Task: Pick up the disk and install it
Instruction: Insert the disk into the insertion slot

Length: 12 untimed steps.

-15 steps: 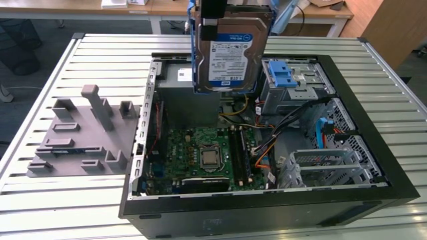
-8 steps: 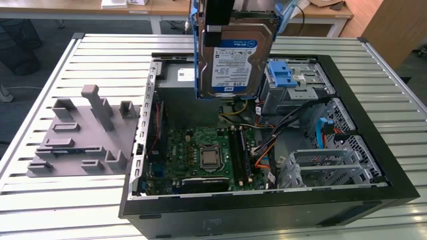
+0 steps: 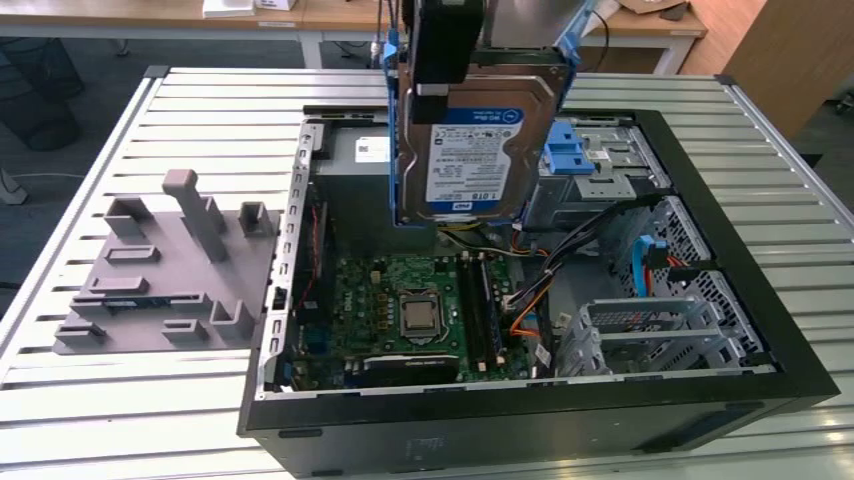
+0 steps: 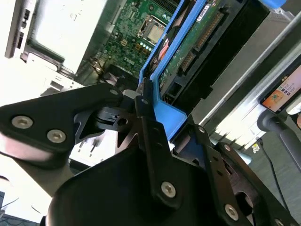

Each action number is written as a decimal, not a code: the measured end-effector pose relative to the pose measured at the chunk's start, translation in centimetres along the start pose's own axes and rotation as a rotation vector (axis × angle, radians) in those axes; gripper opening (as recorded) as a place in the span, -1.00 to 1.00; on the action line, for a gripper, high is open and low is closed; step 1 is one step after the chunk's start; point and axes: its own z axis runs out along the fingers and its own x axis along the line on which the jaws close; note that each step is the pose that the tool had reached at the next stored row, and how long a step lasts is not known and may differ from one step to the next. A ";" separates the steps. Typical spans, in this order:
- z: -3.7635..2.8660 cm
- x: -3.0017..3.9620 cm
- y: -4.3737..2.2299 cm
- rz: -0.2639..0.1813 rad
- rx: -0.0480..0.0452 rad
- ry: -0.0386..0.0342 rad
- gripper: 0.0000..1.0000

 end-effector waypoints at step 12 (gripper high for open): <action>0.22 1.07 -3.77 0.000 0.0001 0.0000 -0.27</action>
